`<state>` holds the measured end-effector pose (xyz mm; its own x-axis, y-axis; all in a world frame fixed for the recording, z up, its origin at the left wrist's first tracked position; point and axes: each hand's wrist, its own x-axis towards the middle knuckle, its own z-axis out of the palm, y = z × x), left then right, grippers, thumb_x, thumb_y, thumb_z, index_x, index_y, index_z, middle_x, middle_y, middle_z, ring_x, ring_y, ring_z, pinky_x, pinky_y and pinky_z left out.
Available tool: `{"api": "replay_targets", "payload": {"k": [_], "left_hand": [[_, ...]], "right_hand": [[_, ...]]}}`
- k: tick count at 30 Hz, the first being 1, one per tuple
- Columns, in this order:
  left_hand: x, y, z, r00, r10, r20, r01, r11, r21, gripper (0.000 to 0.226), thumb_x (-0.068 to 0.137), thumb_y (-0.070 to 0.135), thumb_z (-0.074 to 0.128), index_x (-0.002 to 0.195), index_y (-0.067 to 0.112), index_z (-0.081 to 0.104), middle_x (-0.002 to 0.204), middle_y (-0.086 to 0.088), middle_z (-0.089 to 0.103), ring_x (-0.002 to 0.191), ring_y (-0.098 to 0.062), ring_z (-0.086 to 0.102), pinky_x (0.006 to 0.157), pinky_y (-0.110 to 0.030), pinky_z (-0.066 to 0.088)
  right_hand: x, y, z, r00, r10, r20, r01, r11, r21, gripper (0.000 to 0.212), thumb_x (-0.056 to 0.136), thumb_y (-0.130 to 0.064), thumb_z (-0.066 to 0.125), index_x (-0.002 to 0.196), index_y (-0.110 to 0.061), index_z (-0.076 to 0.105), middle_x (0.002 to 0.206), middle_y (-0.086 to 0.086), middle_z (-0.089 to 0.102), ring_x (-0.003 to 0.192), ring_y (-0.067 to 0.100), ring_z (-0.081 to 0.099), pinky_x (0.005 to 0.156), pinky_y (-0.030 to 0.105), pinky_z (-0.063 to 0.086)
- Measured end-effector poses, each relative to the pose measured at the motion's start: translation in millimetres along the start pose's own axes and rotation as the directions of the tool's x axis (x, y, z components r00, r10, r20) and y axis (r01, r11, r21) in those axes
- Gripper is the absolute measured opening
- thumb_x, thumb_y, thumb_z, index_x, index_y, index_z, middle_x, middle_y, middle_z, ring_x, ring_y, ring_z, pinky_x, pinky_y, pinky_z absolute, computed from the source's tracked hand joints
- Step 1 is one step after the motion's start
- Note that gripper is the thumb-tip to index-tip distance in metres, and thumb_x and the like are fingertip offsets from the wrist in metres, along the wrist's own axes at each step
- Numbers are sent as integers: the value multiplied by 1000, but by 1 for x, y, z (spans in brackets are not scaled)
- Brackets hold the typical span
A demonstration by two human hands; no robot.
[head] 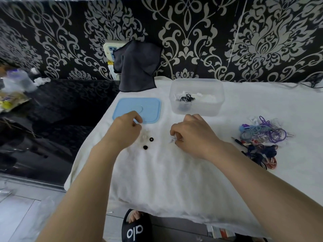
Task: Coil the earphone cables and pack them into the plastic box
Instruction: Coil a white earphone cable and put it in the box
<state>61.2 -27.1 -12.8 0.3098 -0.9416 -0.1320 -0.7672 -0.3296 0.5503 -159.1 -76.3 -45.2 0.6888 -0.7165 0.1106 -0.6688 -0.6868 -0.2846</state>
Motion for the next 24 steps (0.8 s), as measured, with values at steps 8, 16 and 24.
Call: {"api": "replay_targets", "payload": {"k": [8, 16, 24], "left_hand": [[2, -11, 3, 997, -33, 64, 28, 997, 75, 20, 94, 9, 57, 104, 22, 67, 94, 5, 62, 66, -16, 57, 54, -24, 44], [4, -7, 16, 999, 19, 47, -21, 999, 48, 13, 90, 20, 69, 103, 24, 67, 94, 3, 61, 66, -9, 52, 53, -23, 39], [11, -3, 28, 998, 65, -4, -65, 991, 114, 5, 89, 23, 70, 93, 24, 68, 95, 1, 56, 76, -5, 49, 60, -24, 40]], "right_hand": [[2, -4, -14, 989, 110, -94, -96, 985, 145, 11, 88, -24, 64, 95, -25, 72, 73, -17, 66, 91, 11, 50, 91, 18, 30], [-4, -6, -24, 922, 361, 139, -365, 695, 619, 11, 90, -13, 60, 89, -20, 69, 76, -4, 69, 62, 14, 71, 69, 35, 58], [-3, 7, -24, 880, 420, 220, -450, 591, 669, 15, 90, -11, 65, 102, -17, 72, 86, -1, 71, 58, 8, 67, 57, 15, 48]]}}
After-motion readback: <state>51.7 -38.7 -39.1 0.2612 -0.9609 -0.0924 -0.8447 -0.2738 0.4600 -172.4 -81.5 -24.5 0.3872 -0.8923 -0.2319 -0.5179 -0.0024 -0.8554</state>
